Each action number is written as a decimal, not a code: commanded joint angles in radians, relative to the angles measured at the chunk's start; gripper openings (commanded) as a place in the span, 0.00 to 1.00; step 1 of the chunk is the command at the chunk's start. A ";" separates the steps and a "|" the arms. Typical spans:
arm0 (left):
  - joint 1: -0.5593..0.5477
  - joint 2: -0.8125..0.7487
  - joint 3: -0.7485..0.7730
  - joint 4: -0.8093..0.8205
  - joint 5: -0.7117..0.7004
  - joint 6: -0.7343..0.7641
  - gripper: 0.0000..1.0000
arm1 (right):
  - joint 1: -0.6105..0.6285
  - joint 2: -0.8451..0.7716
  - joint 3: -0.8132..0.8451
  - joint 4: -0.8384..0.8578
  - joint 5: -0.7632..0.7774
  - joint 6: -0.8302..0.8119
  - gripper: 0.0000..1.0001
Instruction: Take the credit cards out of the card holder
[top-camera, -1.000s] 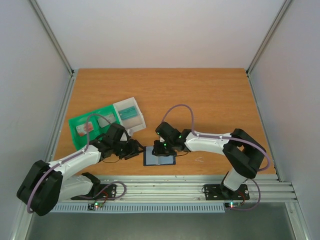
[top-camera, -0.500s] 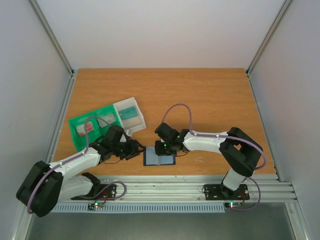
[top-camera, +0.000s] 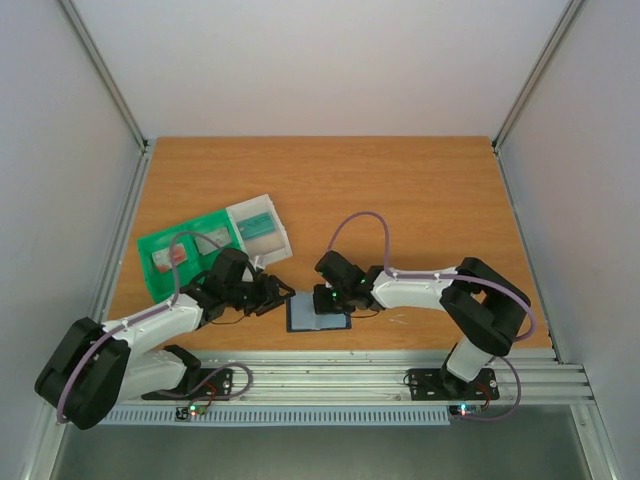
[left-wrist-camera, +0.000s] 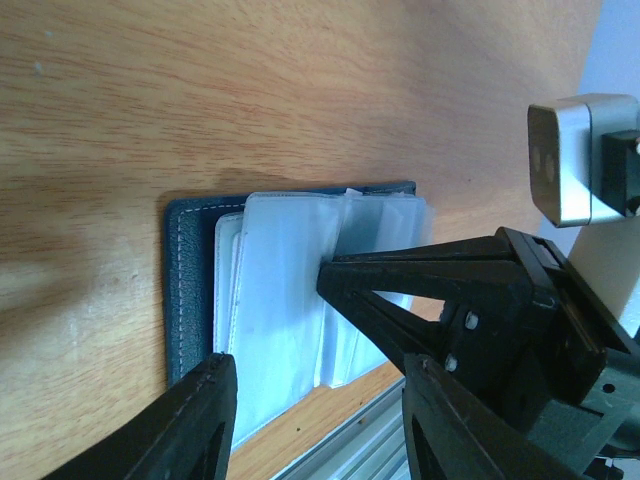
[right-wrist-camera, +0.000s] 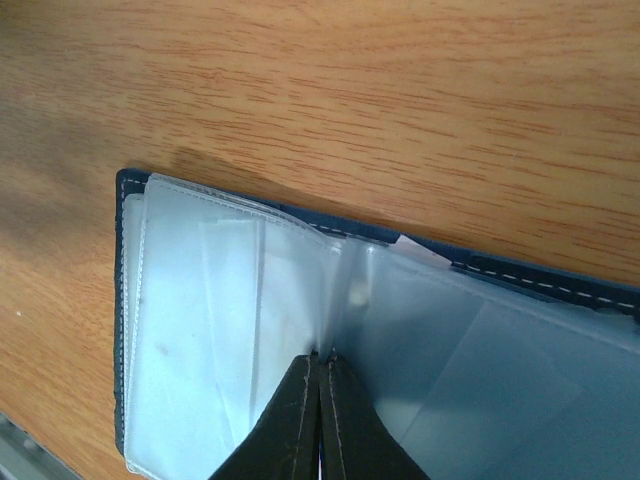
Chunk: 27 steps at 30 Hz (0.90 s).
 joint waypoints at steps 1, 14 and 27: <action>-0.007 0.009 -0.008 0.083 0.023 -0.008 0.49 | 0.004 0.006 -0.073 0.035 0.027 0.017 0.01; -0.012 0.103 -0.021 0.166 0.012 0.021 0.53 | -0.006 -0.026 -0.158 0.150 -0.002 0.035 0.01; -0.012 0.159 -0.056 0.259 0.036 -0.021 0.40 | -0.006 -0.037 -0.188 0.191 -0.022 0.053 0.01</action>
